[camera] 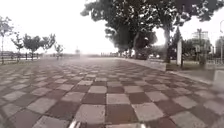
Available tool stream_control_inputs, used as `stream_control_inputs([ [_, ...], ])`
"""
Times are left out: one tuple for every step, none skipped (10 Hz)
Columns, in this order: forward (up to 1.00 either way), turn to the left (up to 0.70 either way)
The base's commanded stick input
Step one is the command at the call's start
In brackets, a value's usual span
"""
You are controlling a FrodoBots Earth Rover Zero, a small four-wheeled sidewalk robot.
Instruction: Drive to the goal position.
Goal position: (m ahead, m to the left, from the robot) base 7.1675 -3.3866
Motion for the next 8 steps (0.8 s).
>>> stream_control_inputs([
  [0.70, 0.02],
  [0.70, 0.02],
  [0.70, 0.02],
  [0.70, 0.02],
  [0.70, 0.02],
  [0.70, 0.02],
  [0.70, 0.02],
  [0.70, 0.02],
])
